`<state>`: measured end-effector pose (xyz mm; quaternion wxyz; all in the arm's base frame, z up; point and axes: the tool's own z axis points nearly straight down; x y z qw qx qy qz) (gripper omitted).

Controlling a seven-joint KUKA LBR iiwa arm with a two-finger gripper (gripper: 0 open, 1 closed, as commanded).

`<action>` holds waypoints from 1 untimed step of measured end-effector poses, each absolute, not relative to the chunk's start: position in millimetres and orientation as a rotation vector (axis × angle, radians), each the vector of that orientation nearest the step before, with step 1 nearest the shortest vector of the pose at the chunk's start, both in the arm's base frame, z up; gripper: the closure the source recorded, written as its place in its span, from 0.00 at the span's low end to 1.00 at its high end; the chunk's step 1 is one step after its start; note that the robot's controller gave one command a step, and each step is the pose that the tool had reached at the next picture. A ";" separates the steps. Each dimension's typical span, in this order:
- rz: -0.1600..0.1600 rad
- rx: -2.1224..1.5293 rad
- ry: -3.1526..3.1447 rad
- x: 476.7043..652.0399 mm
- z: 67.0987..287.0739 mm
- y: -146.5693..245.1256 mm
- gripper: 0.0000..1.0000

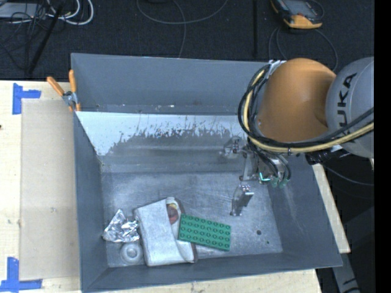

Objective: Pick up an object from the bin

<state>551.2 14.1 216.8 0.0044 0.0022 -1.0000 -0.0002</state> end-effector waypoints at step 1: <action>-0.002 0.194 -3.124 497.0 85.1 67.9 0.00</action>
Offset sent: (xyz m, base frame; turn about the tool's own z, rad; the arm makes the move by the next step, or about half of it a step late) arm -0.0506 0.0520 -0.1265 -0.1112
